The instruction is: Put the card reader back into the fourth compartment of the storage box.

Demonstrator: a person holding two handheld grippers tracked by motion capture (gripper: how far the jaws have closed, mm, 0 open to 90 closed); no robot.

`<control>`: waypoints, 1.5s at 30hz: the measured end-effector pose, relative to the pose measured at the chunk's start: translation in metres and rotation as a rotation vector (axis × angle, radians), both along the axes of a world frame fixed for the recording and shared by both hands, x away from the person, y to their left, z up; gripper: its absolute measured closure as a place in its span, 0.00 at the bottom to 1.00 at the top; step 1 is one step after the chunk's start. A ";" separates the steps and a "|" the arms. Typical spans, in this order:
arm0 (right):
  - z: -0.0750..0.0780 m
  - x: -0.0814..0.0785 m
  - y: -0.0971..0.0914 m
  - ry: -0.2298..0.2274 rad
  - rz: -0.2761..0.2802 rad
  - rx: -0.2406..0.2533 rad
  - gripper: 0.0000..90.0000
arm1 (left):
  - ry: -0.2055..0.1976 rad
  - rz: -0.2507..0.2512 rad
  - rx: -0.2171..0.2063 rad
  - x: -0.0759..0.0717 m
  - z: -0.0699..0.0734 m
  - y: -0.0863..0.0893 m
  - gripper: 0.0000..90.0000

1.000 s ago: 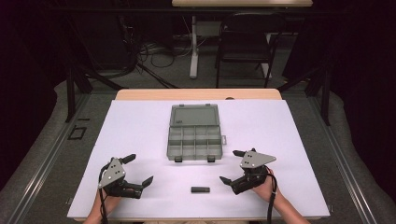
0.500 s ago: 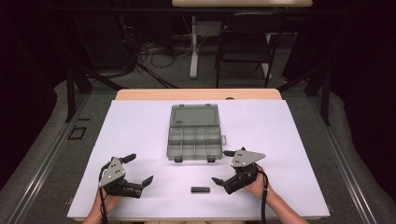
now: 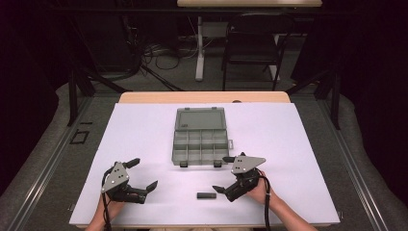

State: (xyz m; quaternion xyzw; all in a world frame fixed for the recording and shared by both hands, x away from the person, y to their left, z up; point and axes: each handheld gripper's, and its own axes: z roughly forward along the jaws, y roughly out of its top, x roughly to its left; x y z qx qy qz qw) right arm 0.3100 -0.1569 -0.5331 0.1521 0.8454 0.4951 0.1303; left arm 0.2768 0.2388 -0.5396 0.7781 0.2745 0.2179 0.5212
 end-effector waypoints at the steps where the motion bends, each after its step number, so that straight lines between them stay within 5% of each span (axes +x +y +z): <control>1: 0.000 0.000 0.001 -0.001 0.004 -0.007 0.00 | -0.003 -0.004 0.000 0.000 0.000 0.000 0.00; 31: -0.014 0.008 0.028 0.075 0.201 -0.049 0.01 | 0.006 -0.015 -0.007 0.000 0.000 -0.001 0.00; 35: -0.016 0.007 0.028 0.084 0.223 -0.057 0.03 | 0.002 -0.021 -0.003 -0.001 0.000 -0.001 0.00; 45: -0.022 0.003 0.027 0.090 0.279 -0.101 0.29 | 0.009 -0.020 0.000 0.001 0.000 0.001 0.00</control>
